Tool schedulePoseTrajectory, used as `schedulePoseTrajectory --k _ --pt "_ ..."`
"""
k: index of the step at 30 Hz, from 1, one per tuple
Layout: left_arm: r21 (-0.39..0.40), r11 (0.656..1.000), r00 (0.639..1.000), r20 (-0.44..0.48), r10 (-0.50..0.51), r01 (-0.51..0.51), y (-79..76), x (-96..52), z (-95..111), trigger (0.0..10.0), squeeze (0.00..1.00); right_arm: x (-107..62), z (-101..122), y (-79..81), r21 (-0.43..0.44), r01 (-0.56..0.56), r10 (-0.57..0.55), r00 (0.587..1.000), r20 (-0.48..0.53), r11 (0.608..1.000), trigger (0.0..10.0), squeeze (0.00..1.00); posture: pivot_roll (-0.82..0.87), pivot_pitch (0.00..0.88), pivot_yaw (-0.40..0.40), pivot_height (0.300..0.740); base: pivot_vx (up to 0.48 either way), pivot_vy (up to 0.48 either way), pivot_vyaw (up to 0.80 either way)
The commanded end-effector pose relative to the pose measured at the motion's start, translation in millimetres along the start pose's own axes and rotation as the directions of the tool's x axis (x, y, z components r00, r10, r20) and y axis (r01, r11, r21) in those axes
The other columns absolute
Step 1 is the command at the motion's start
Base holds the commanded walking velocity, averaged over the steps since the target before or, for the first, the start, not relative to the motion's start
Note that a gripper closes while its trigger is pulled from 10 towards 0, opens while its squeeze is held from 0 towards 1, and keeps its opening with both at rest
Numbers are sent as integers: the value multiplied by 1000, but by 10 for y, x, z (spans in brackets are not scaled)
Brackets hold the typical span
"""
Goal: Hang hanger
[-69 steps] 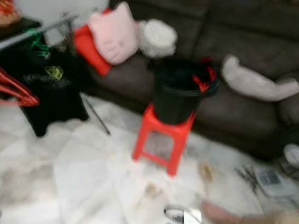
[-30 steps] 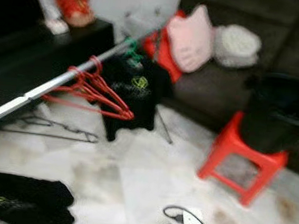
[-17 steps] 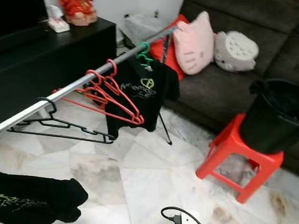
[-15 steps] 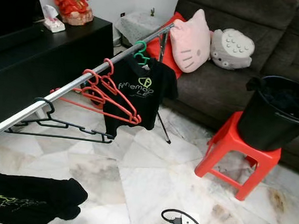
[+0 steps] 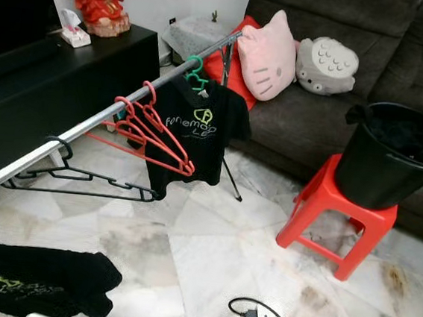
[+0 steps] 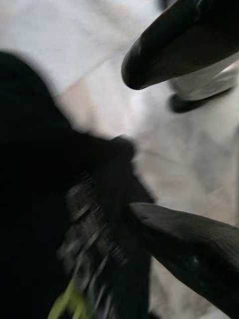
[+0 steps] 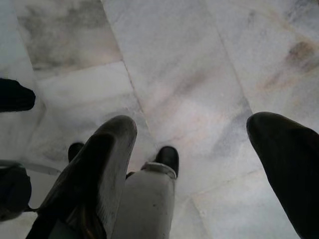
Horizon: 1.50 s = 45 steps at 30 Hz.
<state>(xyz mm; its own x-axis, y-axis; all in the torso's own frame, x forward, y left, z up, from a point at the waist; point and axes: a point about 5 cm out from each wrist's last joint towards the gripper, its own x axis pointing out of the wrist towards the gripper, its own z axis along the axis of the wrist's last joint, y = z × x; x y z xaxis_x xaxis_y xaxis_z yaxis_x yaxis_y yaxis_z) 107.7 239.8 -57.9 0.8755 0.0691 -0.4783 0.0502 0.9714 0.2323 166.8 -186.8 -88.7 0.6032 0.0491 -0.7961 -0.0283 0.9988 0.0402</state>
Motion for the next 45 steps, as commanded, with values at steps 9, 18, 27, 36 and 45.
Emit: schedulePoseTrajectory --k 9,18,27,36,45 --pt "-15 991 950 284 132 -133 192 -234 664 10000 0 -6 -28 -7 -15 -3 3 1000 -18 1000 10000 0 -3 48 -21 740 0 0 0" --pt "-179 953 892 341 295 -247 240 -349 1034 10000 0 -2 -35 19 -24 -9 9 1000 -24 1000 10000 0 -1 49 -23 740 0 0 0" --pt "-276 868 848 233 476 -412 444 -615 1008 10000 0 -1 -43 26 -27 -6 5 1000 -29 1000 10000 0 3 47 -22 740 0 0 0" --pt "-364 797 807 171 565 -481 554 -299 1115 10000 0 8 -26 55 -25 -7 6 1000 -25 1000 10000 0 11 43 -21 740 0 0 0" --pt "-422 786 800 198 567 -452 563 -78 1296 10000 0 2 -36 30 -20 1 -1 1000 -26 1000 10000 0 0 39 -17 740 0 0 0"
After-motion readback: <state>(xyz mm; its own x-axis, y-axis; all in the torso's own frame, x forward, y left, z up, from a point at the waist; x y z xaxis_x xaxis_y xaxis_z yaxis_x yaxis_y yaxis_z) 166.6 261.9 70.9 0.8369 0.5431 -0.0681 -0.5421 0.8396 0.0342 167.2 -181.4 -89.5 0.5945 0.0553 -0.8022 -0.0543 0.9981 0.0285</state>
